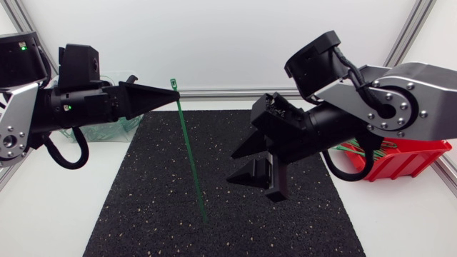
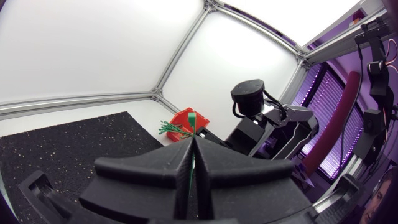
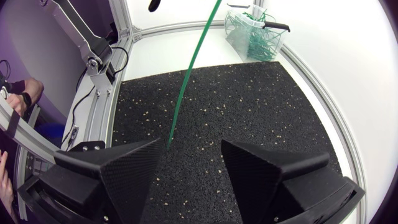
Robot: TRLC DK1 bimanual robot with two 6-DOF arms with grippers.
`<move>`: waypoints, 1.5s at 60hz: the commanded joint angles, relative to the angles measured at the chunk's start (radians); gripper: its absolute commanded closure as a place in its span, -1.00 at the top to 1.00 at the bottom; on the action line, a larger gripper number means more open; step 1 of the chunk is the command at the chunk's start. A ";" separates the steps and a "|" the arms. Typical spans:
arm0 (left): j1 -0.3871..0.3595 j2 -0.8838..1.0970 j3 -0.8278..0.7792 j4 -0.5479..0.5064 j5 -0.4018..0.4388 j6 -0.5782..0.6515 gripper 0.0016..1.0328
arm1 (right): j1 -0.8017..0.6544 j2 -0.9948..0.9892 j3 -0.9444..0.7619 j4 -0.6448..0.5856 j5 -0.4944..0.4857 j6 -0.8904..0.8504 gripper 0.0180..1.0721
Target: Take a green cable tie from the red box, thread the tail through the head to close it, then place it in the transparent bin on the left.
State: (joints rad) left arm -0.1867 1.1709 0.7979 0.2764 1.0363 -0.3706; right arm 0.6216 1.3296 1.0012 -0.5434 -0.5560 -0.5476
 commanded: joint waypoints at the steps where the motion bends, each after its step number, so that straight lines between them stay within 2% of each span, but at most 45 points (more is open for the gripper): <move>1: 0.027 -0.036 0.012 0.001 -0.027 -0.008 -0.94 | 0.017 -0.023 -0.029 -0.003 0.036 -0.012 0.69; 3: 0.044 -0.050 0.003 -0.002 -0.055 -0.017 -0.94 | 0.017 -0.030 -0.033 -0.001 0.047 -0.014 0.69; 10: 0.047 -0.060 0.003 -0.002 -0.055 -0.014 -0.94 | 0.023 -0.061 -0.049 0.003 0.093 -0.046 0.70; 15: 0.044 -0.066 0.003 -0.005 -0.056 -0.014 -0.94 | 0.047 -0.092 -0.072 0.003 0.154 -0.081 0.91; 20: 0.033 -0.070 0.007 -0.031 -0.055 -0.010 -0.94 | 0.090 -0.118 -0.102 0.025 0.245 -0.107 0.91; 27: -0.008 -0.056 0.024 -0.089 -0.056 0.027 -0.94 | 0.119 -0.153 -0.122 0.014 0.268 -0.097 0.91; 39: -0.023 -0.016 0.046 -0.161 -0.119 0.058 -0.95 | 0.205 -0.205 -0.133 0.062 0.378 -0.066 0.91; 43: -0.023 -0.016 0.057 -0.218 -0.148 0.087 -0.95 | 0.257 -0.228 -0.174 0.129 0.453 -0.097 0.91; 48: -0.026 0.010 0.090 -0.319 -0.130 0.127 -0.95 | 0.306 -0.236 -0.211 0.171 0.544 -0.143 0.91; 51: -0.019 0.026 0.112 -0.359 -0.074 0.127 -0.95 | 0.333 -0.231 -0.234 0.201 0.597 -0.173 0.91; 54: 0.000 0.026 0.130 -0.388 -0.053 0.124 -0.95 | 0.357 -0.227 -0.265 0.240 0.654 -0.221 0.91; 64: 0.018 0.090 0.201 -0.500 0.022 0.116 -0.95 | 0.366 -0.217 -0.305 0.332 0.735 -0.391 0.91; 77: 0.067 0.191 0.254 -0.563 0.105 0.117 -0.95 | 0.371 -0.198 -0.315 0.404 0.746 -0.548 0.91; 90: 0.085 0.259 0.294 -0.605 0.163 0.125 -0.95 | 0.379 -0.124 -0.362 0.582 0.763 -0.752 0.91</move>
State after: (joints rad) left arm -0.1101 1.4078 1.0485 -0.3111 1.1748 -0.2611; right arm 0.9852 1.1748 0.6846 -0.0139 0.2001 -1.1881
